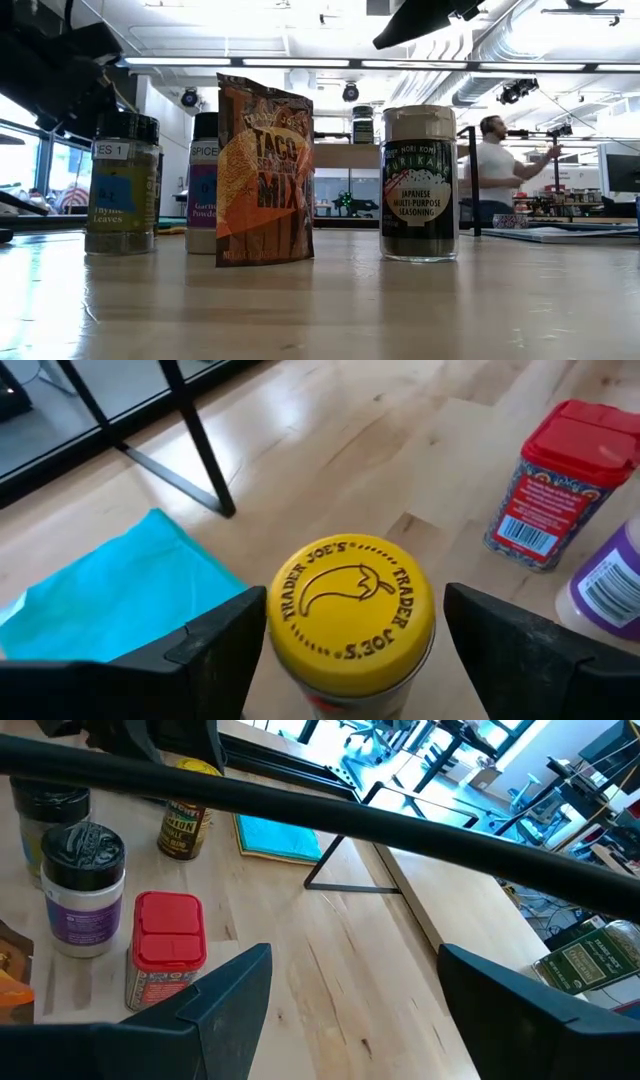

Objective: Shelf spices
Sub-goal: Put the yellow spice bottle on the shelf, then put the light green bottle on the shelf

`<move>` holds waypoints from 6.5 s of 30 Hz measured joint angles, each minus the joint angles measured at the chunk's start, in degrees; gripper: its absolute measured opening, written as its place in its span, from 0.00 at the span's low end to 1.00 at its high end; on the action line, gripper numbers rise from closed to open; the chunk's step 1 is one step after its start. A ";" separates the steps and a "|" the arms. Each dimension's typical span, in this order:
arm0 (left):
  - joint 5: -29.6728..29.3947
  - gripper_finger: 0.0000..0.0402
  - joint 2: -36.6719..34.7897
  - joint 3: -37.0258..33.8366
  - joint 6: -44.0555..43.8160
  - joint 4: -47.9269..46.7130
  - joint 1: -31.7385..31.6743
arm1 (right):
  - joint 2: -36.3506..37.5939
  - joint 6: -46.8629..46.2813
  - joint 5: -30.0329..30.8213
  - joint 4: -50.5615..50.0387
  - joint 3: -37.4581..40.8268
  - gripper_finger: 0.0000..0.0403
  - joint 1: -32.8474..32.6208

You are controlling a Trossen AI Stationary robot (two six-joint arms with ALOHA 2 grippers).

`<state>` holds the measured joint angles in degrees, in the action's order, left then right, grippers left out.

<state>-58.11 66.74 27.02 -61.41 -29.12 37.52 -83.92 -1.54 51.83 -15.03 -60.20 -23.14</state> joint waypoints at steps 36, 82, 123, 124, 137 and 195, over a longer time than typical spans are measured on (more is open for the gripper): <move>41.38 0.55 -3.48 34.85 62.72 4.78 -39.41 | 0.00 0.02 0.24 -0.17 0.00 0.69 0.01; 83.25 0.60 21.16 44.55 88.08 12.85 -92.58 | 0.00 -2.75 -2.78 -0.31 -0.02 0.69 2.64; 48.55 0.74 -23.99 18.25 63.96 2.91 -48.11 | 3.63 -7.25 -5.32 -4.96 -0.04 0.69 -0.28; 46.51 0.74 -25.87 16.06 62.26 2.98 -44.88 | 3.62 -7.22 -5.33 -5.07 -0.04 0.69 -0.28; 27.52 0.74 -28.09 -0.01 44.68 8.56 -15.79 | 3.61 -7.04 -4.33 -4.03 -0.04 0.69 0.65; 41.07 0.49 -1.13 9.76 43.11 19.20 -9.73 | 3.61 -5.95 -4.39 -2.71 -0.04 0.69 1.29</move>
<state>-17.03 65.61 36.78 -18.29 -9.92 27.79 -80.31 -7.49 47.44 -17.74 -60.25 -21.85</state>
